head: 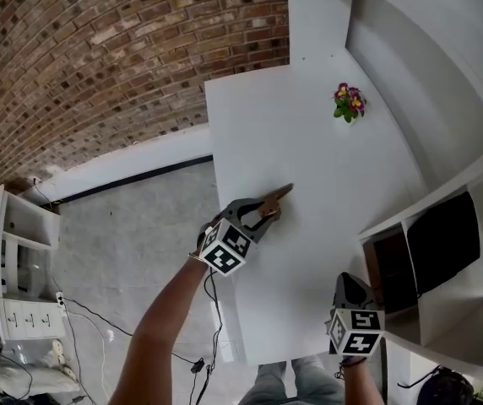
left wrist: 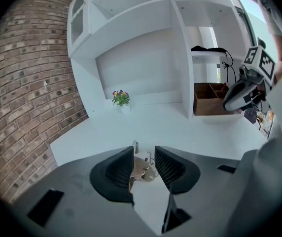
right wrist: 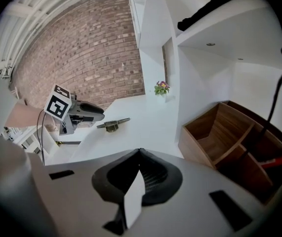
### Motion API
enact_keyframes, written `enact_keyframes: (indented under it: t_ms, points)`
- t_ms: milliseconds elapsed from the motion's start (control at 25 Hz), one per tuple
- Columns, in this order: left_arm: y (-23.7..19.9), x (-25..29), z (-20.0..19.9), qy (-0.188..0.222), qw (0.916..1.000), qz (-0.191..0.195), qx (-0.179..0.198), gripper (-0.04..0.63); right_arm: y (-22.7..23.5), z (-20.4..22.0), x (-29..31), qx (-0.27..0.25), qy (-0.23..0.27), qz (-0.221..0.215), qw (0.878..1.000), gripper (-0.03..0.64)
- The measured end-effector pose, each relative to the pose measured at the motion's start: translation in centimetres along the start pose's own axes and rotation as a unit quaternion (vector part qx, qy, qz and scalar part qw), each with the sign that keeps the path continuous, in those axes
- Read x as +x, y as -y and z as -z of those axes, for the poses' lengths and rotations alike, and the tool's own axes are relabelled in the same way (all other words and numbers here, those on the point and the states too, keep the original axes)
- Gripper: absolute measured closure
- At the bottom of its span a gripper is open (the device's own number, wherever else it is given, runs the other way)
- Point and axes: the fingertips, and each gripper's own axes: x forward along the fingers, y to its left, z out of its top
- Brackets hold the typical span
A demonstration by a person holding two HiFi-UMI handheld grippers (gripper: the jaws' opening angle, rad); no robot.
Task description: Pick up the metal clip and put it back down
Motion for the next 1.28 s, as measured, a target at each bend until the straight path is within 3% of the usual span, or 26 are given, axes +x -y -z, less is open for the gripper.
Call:
enact_keyframes:
  t_ms: [240, 400, 640, 880, 1120, 1280]
  points:
    - [-0.3, -5.4, -3.9, 0.079, 0.9944, -0.035, -0.060, 0.462, -1.8, -1.7, -0.3, -0.012, 0.016, -0.009, 1.000, 0.615]
    - [-0.9, -9.2, -4.5, 0.108, 0.9849, -0.082, -0.107, 0.472, -2.8, -3.4, -0.9, -0.018, 0.034, -0.012, 0.999, 0.615]
    - [-1.2, -14.7, -3.6, 0.136, 0.9544, -0.148, -0.221, 0.502, -4.1, -6.1, -2.3, -0.029, 0.065, -0.016, 0.997, 0.615]
    - [-0.2, -20.4, -4.4, 0.177, 0.9259, -0.203, -0.265, 0.537, -5.8, -9.1, -4.6, -0.045, 0.104, -0.027, 0.993, 0.615]
    - [0.9, -25.0, -3.2, 0.168, 0.9035, -0.270, -0.287, 0.572, -7.5, -13.0, -7.6, -0.064, 0.151, -0.045, 0.985, 0.615]
    - [1.4, -28.7, -2.9, 0.189, 0.8758, -0.315, -0.313, 0.581, -8.7, -15.7, -9.6, -0.076, 0.187, -0.066, 0.977, 0.615]
